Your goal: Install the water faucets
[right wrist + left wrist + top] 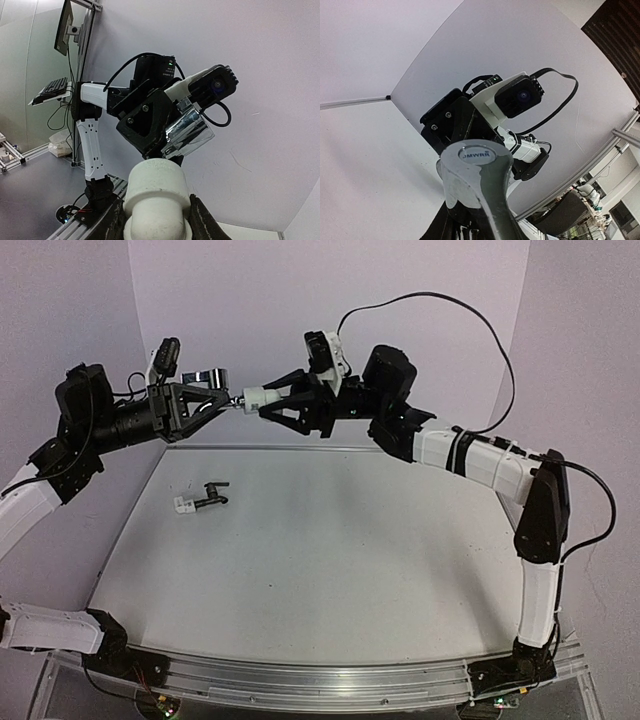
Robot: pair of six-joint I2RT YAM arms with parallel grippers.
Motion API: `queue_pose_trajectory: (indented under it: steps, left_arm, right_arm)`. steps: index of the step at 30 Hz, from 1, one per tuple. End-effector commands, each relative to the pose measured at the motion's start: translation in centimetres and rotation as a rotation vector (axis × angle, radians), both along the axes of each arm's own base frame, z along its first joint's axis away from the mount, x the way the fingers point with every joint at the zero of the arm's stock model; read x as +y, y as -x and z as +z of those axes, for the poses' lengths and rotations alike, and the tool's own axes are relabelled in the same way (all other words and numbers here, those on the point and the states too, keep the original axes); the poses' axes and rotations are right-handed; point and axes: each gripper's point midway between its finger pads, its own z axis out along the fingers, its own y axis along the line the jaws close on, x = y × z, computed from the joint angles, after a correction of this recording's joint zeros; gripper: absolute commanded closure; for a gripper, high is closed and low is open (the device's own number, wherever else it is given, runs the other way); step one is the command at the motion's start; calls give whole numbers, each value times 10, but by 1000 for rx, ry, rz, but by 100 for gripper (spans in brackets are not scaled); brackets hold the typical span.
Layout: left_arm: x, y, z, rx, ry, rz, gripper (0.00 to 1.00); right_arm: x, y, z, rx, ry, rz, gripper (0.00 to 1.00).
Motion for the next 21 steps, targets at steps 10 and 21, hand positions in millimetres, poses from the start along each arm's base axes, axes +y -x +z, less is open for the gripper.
queue_pose_trajectory:
  steps: [10,21]
  left_arm:
    - [-12,4,-19,-351,-167,-31,100]
    - [-10,8,-54,-753,-339,-27,100]
  right_arm:
    - [17,54,22,245,67,229,100]
    - [22,60,22,493,190,320,100]
